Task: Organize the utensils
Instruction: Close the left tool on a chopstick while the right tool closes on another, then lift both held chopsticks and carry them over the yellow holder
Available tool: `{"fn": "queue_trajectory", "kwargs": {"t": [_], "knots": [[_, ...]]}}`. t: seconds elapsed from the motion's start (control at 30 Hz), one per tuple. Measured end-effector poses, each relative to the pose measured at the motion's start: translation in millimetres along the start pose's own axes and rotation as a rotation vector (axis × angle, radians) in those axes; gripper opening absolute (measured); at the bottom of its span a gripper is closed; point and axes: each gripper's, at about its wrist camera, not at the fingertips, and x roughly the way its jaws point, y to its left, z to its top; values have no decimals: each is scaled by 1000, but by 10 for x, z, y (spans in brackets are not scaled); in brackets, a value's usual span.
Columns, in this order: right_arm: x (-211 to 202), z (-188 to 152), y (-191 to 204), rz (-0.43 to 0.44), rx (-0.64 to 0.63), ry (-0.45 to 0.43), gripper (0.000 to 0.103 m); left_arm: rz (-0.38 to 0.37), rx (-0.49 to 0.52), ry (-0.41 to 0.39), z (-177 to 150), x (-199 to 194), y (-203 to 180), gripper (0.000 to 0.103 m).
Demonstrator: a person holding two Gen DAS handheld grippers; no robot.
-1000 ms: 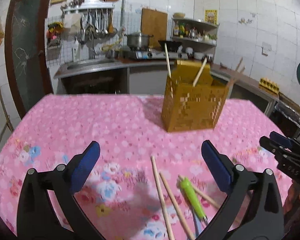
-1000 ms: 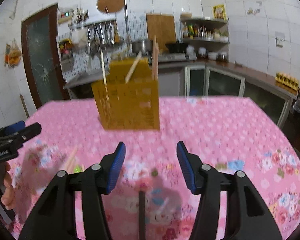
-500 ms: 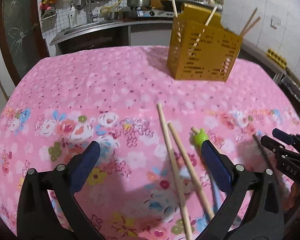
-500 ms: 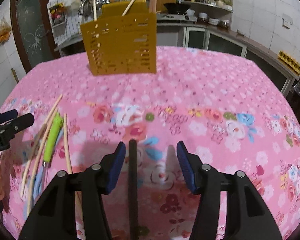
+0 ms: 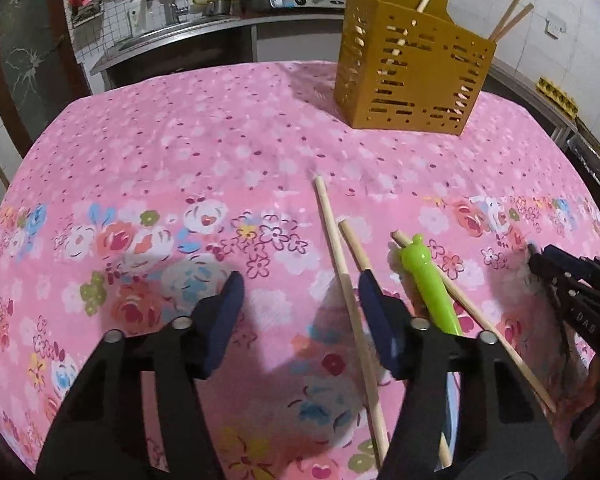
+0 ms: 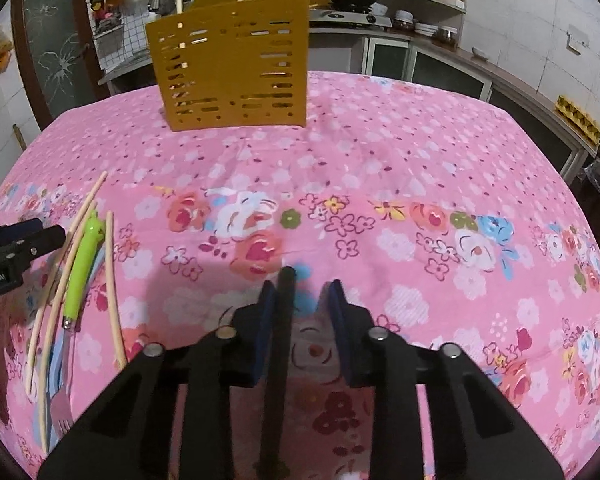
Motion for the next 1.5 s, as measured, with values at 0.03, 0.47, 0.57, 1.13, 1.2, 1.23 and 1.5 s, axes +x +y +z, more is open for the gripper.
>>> {"fn": "queue_trajectory", "kwargs": {"t": [0.03, 0.47, 0.57, 1.13, 1.2, 1.23, 1.5], "knots": [[8, 11, -4, -1, 1, 5, 24, -1, 3, 8, 19, 26, -10, 53], [72, 124, -12, -1, 26, 79, 22, 10, -6, 98, 387, 313, -24, 20], [94, 151, 2, -5, 31, 93, 18, 8, -19, 112, 445, 347, -26, 8], [3, 318, -201, 79, 143, 11, 10, -21, -53, 31, 458, 146, -4, 4], [-68, 349, -227, 84, 150, -32, 10, -26, -59, 11, 479, 78, 5, 4], [-111, 369, -239, 86, 151, -55, 10, -31, -62, 0, 496, 34, 11, 4], [-436, 534, -312, 118, 160, -216, 10, -57, -83, -169, 584, -409, 13, 4]]}}
